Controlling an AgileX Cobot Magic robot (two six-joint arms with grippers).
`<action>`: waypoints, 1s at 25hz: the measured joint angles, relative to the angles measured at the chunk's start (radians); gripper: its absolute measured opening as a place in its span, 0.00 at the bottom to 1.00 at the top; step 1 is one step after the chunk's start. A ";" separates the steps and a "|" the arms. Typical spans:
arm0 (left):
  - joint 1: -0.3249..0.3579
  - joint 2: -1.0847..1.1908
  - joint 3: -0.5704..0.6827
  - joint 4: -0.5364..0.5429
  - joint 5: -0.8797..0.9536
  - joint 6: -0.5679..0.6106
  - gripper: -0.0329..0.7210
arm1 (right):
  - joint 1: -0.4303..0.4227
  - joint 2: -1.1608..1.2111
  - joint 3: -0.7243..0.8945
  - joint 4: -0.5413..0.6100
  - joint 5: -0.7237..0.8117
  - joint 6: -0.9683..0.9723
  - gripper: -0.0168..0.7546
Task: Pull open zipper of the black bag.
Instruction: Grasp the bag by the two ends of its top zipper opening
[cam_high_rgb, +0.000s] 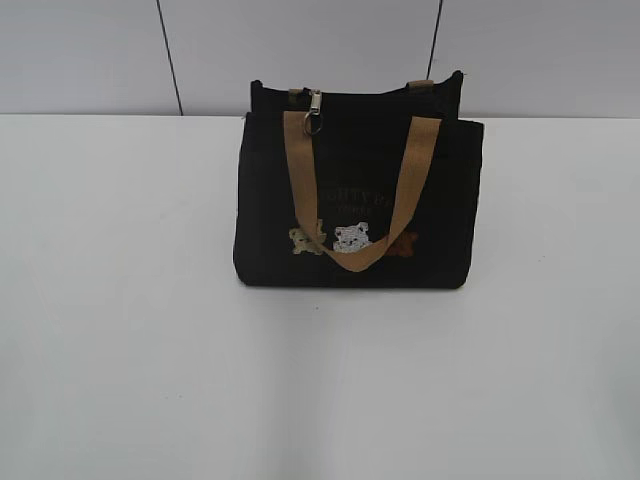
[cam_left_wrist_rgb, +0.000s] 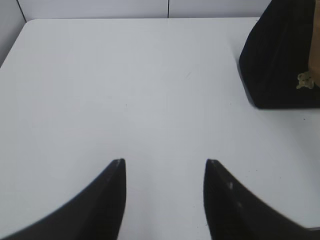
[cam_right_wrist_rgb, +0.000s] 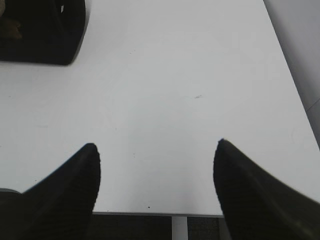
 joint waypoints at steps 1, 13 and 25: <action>0.000 0.000 0.000 0.000 0.000 0.000 0.54 | 0.000 0.000 0.000 0.000 0.000 0.000 0.72; 0.000 0.296 -0.120 -0.278 -0.025 0.103 0.54 | 0.000 0.000 0.000 0.000 0.000 0.000 0.72; 0.000 0.745 -0.144 -0.829 -0.228 1.043 0.55 | 0.000 0.000 0.000 0.000 0.000 0.000 0.72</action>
